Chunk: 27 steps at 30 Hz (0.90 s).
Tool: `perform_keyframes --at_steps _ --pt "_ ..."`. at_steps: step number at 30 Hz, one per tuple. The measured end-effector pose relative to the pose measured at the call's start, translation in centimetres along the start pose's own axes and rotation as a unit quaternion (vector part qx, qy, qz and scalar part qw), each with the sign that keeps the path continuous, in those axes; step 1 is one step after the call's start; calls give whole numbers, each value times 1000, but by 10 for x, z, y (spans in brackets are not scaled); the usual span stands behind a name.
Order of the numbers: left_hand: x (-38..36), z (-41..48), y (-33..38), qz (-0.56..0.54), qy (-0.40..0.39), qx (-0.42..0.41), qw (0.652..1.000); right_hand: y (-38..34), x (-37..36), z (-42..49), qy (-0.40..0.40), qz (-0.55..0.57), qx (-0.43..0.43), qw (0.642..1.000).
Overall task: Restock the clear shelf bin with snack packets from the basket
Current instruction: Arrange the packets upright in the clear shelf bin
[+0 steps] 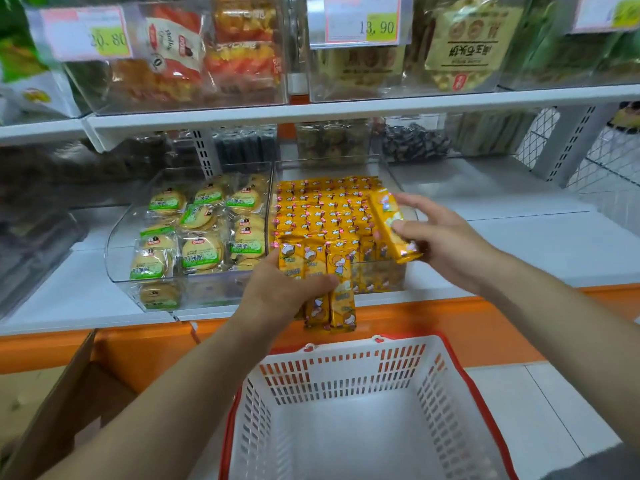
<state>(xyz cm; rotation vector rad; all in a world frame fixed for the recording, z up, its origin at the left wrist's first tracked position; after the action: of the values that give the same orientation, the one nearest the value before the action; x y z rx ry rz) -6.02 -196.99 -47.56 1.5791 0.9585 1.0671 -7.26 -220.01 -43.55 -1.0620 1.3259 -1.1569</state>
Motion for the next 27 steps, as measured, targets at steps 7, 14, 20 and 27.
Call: perform_keyframes --at_steps 7,14,20,27 --pt "2 12 -9 17 -15 1 1000 -31 25 12 54 -266 165 948" --pt "4 11 -7 12 -19 -5 1000 -26 14 20 23 -548 213 809" --pt "9 8 -7 19 -10 -2 1000 -13 14 20 -8 -601 173 780" --pt "8 5 -7 13 -13 -1 1000 -12 24 24 11 -645 123 755"
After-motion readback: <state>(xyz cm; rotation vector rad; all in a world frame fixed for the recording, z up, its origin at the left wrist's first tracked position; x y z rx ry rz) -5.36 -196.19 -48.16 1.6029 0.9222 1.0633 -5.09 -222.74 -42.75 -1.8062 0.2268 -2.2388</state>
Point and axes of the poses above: each hand's wrist, its own z-axis towards the middle knuckle, its own x-axis out of the back of the hand, y = z × x, the point moved 10 cm from there along z, towards the middle knuckle, and after that the axes turned 9 degrees about z, right-handed, at the moved point
